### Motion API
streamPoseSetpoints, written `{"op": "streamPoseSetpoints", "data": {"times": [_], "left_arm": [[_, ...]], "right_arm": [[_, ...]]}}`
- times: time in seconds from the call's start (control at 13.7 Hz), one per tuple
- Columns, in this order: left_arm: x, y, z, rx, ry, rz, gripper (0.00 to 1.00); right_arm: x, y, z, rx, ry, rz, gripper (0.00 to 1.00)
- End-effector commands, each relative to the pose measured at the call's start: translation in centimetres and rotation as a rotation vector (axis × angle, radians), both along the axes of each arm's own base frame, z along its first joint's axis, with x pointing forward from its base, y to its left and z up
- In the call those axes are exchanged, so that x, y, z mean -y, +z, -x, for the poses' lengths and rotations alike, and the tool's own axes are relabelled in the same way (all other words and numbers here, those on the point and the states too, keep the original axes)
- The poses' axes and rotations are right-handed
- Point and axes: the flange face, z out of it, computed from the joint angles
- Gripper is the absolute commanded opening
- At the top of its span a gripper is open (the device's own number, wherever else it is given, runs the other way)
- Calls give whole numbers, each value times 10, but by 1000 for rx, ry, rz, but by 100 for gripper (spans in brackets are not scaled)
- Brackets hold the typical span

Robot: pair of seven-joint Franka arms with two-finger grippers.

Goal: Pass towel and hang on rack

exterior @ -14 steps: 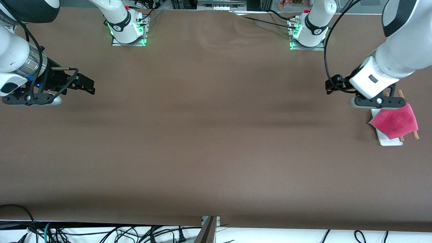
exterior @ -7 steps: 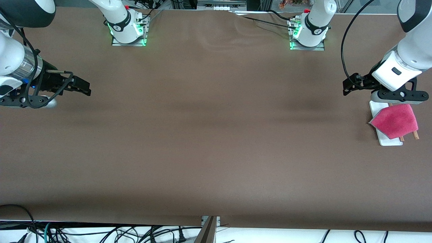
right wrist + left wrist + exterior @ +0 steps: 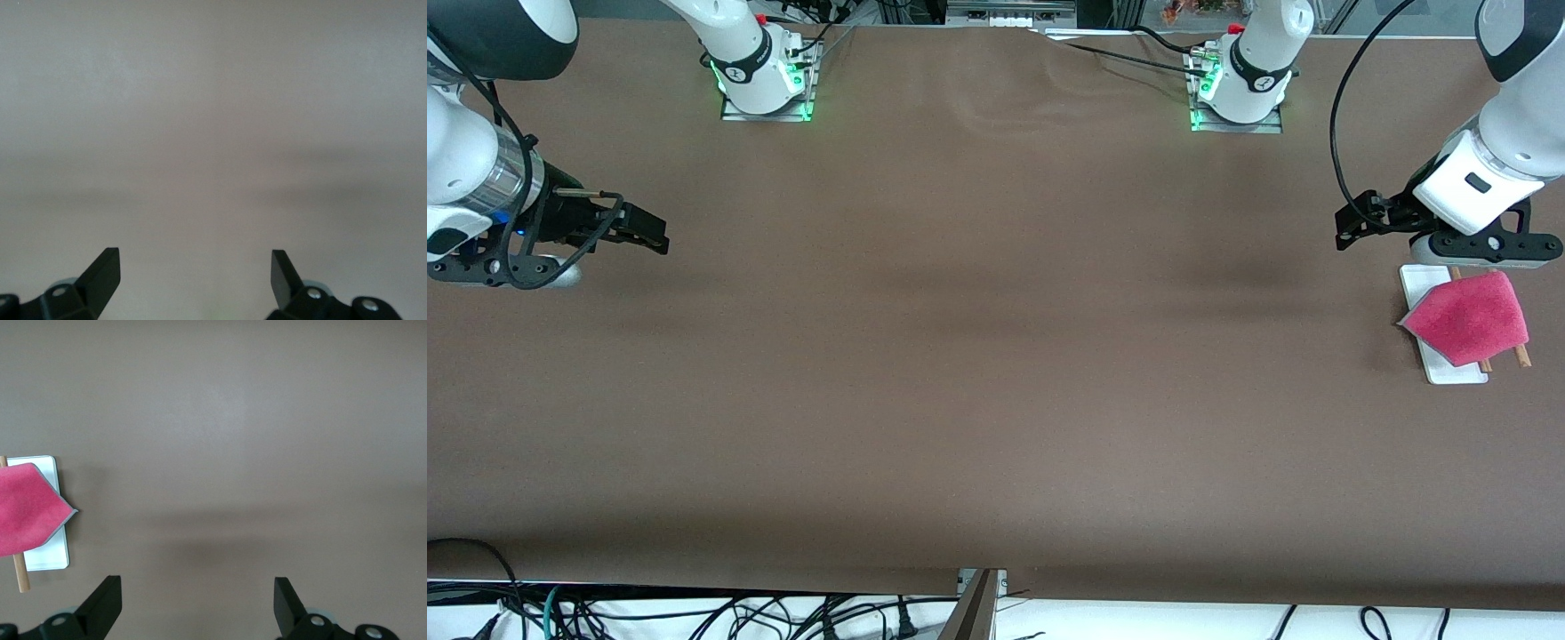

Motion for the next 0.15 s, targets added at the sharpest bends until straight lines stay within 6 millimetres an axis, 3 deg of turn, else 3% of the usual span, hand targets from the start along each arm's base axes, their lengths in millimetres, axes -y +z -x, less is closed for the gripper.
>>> {"op": "streamPoseSetpoints", "data": {"times": [0.0, 0.07], "left_arm": [[-3, 1, 6, 13, -21, 0, 100], [-2, 2, 6, 14, -23, 0, 100]], "right_arm": [[3, 3, 6, 14, 13, 3, 100], [2, 3, 6, 16, 13, 1, 100]]}}
